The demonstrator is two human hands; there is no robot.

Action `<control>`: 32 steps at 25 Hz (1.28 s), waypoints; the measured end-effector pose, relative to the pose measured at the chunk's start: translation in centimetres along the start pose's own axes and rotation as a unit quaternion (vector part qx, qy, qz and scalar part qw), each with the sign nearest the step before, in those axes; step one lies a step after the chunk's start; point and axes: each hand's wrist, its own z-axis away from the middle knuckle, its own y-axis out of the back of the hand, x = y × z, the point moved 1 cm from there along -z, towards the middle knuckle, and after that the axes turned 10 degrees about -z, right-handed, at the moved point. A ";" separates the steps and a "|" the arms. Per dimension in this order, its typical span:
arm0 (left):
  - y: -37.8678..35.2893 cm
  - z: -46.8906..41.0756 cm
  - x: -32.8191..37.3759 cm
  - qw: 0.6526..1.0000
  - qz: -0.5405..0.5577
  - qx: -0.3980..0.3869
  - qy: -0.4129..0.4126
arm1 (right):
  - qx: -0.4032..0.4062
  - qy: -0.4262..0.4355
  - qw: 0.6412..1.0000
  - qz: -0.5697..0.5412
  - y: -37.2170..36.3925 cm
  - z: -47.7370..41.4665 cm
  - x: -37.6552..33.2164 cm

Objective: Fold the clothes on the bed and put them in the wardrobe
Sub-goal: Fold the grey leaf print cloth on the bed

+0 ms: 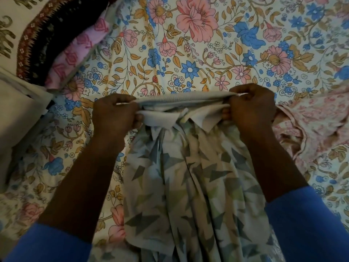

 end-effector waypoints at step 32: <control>9.1 9.2 -11.3 0.970 -0.074 0.231 0.030 | -0.455 0.523 0.630 0.350 -13.5 15.0 2.3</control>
